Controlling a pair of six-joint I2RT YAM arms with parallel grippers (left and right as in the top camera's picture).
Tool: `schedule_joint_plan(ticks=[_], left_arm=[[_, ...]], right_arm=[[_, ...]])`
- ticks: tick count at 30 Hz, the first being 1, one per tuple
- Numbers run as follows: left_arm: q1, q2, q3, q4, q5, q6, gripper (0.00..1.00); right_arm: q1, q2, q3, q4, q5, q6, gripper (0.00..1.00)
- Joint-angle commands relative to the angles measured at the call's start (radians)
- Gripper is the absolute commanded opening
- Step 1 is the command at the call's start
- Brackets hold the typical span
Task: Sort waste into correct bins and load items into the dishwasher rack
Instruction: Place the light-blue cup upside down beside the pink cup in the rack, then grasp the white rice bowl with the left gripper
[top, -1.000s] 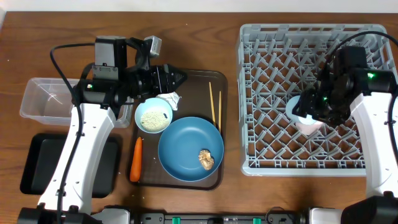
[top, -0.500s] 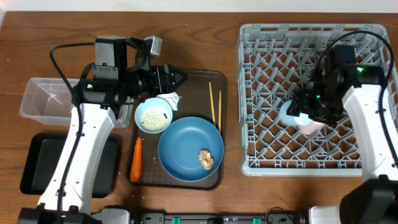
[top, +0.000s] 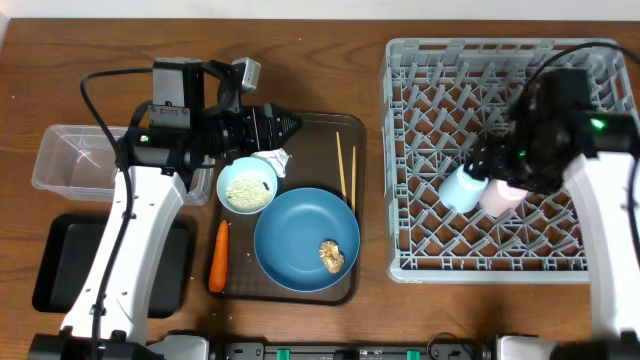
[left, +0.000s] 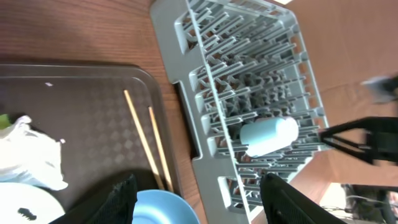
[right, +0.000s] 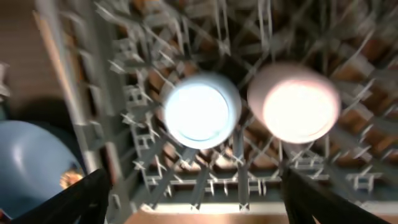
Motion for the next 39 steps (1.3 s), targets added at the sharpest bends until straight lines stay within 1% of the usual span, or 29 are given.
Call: schedule_joint_plan(ticks=[1,7,9,11,15,17,21,27,29,31,33,35,37,39], left_arm=[[0.002,-0.015,0.005,-0.035,-0.104,0.023,0.65],[0.002,-0.014,0.003,-0.193,-0.436,0.032,0.65],[0.002,-0.009,-0.002,-0.235,-0.513,0.032,0.65],[0.002,0.001,-0.011,-0.25,-0.558,0.032,0.65],[-0.001,0.043,-0.037,-0.244,-0.563,0.032,0.64],[-0.013,0.07,-0.042,-0.249,-0.563,0.032,0.58],[-0.062,0.14,-0.063,-0.234,-0.568,0.033,0.58],[-0.134,0.259,-0.065,-0.157,-0.688,0.032,0.58],[-0.148,0.3,-0.065,-0.143,-0.7,0.032,0.57],[-0.16,0.344,-0.065,-0.131,-0.698,0.032,0.49],[-0.168,0.38,-0.065,-0.122,-0.698,0.031,0.45],[-0.175,0.412,-0.065,-0.111,-0.698,0.032,0.44],[-0.179,0.439,-0.065,-0.095,-0.698,0.032,0.36],[-0.18,0.454,-0.065,-0.08,-0.698,0.031,0.33]], right_arm=[[0.014,-0.097,0.042,0.029,-0.009,-0.023,0.83],[0.014,-0.2,0.042,0.11,-0.076,-0.022,0.85],[0.014,-0.214,0.042,0.143,-0.124,-0.021,0.86],[0.014,-0.218,0.042,0.169,-0.179,-0.018,0.86],[0.014,-0.215,0.042,0.199,-0.23,-0.018,0.86],[0.014,-0.213,0.042,0.208,-0.238,-0.018,0.86],[0.014,-0.213,0.042,0.207,-0.241,-0.019,0.86],[0.014,-0.213,0.04,0.203,-0.241,-0.019,0.86],[0.014,-0.213,0.04,0.199,-0.241,-0.019,0.86],[0.014,-0.213,0.04,0.192,-0.24,-0.019,0.86],[0.014,-0.213,0.04,0.189,-0.24,-0.019,0.86],[0.014,-0.213,0.04,0.189,-0.24,-0.019,0.85],[0.014,-0.213,0.04,0.189,-0.24,-0.019,0.85],[0.014,-0.213,0.04,0.189,-0.24,-0.019,0.85]])
